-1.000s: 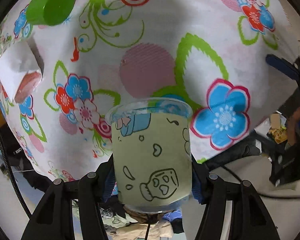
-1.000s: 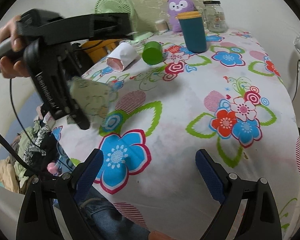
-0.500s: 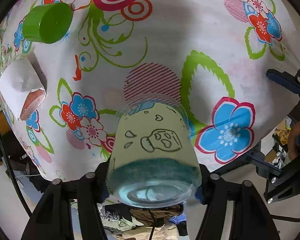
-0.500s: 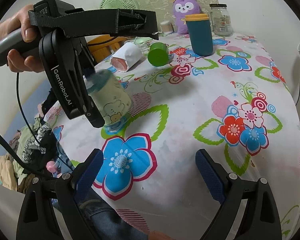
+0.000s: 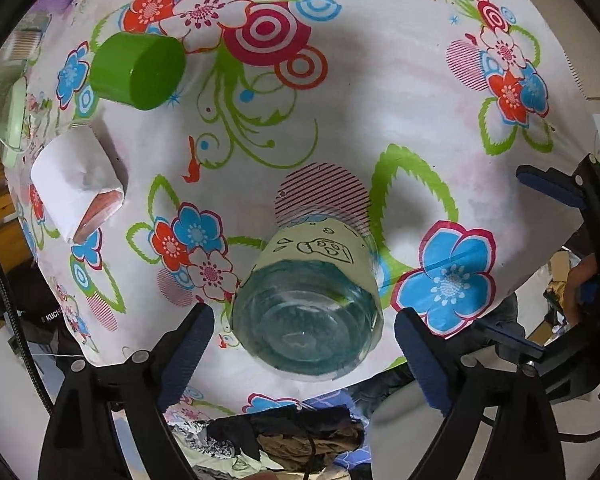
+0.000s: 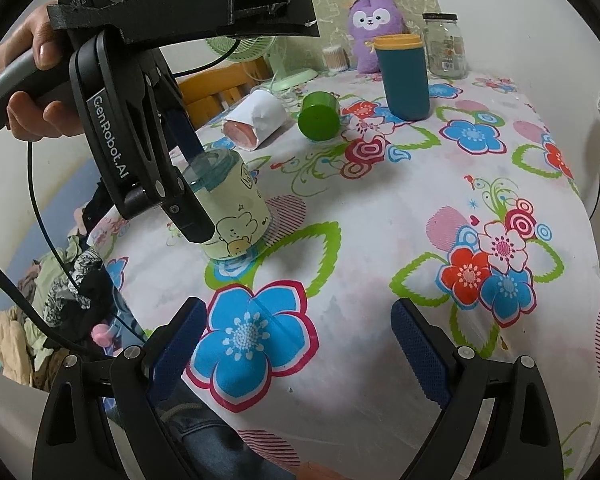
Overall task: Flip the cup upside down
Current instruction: 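Set the inverted cup on the table and open the left gripper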
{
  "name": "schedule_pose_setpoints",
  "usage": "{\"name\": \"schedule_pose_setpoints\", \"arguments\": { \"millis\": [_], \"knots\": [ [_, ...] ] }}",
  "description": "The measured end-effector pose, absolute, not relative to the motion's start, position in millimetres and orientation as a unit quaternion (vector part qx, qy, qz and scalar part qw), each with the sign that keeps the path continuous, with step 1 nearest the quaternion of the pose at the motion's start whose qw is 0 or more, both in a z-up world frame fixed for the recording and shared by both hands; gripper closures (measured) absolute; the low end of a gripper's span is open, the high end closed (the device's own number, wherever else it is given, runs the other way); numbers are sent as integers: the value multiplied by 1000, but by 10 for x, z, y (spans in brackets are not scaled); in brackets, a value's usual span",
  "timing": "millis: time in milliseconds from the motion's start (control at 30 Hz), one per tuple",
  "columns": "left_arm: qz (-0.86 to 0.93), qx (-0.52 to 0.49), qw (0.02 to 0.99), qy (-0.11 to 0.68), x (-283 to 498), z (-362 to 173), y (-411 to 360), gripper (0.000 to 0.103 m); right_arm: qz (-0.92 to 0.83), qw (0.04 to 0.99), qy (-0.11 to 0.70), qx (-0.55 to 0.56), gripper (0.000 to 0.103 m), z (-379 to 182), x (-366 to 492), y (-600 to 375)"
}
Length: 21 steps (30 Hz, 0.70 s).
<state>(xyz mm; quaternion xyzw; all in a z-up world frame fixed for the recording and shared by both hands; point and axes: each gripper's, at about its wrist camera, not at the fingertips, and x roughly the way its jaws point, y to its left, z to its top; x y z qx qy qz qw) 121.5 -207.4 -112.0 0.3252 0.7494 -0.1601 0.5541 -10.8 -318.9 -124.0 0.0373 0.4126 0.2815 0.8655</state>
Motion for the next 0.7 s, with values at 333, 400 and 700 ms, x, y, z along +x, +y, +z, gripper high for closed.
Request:
{"name": "schedule_pose_setpoints", "arguments": {
  "millis": [333, 400, 700],
  "knots": [
    [-166, 305, 577, 739, 1152, -909, -1964, 8, 272, 871, 407, 29, 8, -1091, -44, -3182],
    [-168, 297, 586, 735, 1132, -844, -1932, 8, 273, 873, 404, 29, 8, -1047, -30, -3173],
    [-169, 245, 637, 711, 1130, -588, -1725, 8, 275, 883, 381, 18, 8, -752, 25, -3010]
  ]
}}
